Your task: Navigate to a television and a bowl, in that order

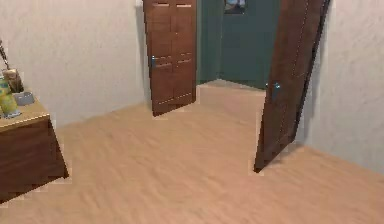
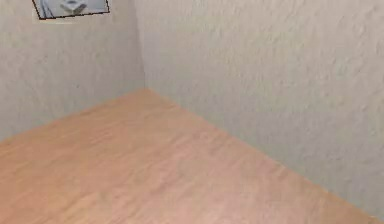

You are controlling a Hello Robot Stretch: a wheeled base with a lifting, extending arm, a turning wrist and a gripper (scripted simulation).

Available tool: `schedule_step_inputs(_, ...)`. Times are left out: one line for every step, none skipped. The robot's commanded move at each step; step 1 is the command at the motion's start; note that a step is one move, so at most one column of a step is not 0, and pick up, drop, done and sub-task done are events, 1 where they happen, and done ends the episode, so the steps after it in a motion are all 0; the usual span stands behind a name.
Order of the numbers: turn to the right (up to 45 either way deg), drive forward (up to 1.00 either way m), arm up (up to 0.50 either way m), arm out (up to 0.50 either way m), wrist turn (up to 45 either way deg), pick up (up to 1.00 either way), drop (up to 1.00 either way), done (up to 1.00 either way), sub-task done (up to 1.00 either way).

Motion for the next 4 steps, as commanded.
schedule_step_inputs(-42.0,0.0,0.0,0.0,0.0,0.0,0.0,0.0,0.0)
schedule_step_inputs(0.0,1.0,0.0,0.0,0.0,0.0,0.0,0.0,0.0)
schedule_step_inputs(-3.0,0.0,0.0,0.0,0.0,0.0,0.0,0.0,0.0)
schedule_step_inputs(0.0,0.35,0.0,0.0,0.0,0.0,0.0,0.0,0.0)
